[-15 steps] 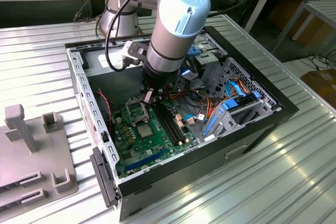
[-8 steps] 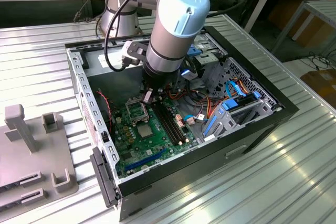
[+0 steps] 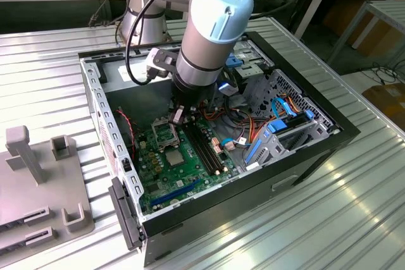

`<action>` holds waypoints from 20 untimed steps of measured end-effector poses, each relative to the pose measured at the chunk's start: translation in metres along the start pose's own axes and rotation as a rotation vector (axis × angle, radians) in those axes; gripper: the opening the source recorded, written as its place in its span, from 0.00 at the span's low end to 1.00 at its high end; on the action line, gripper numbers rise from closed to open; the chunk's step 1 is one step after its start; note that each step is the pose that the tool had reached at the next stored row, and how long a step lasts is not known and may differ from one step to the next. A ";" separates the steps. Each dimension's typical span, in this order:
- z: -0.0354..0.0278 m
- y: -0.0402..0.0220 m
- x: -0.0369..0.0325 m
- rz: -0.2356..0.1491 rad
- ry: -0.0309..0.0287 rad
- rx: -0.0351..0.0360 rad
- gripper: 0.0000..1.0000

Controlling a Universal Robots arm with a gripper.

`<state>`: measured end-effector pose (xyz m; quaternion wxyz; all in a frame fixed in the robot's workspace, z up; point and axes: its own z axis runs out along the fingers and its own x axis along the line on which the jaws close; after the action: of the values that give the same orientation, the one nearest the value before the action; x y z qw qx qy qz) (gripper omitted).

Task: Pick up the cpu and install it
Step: 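Close the cpu cover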

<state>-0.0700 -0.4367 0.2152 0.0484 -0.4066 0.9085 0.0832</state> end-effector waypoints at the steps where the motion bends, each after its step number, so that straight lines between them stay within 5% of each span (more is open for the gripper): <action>1: -0.0006 0.0001 -0.0001 0.000 0.0016 0.0013 0.11; 16: -0.0117 0.0012 -0.0018 -0.008 0.0393 0.0331 0.11; 20: -0.0152 0.0017 -0.0023 -0.015 0.0446 0.0364 0.11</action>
<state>-0.0701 -0.4368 0.2306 0.0362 -0.4141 0.9077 0.0572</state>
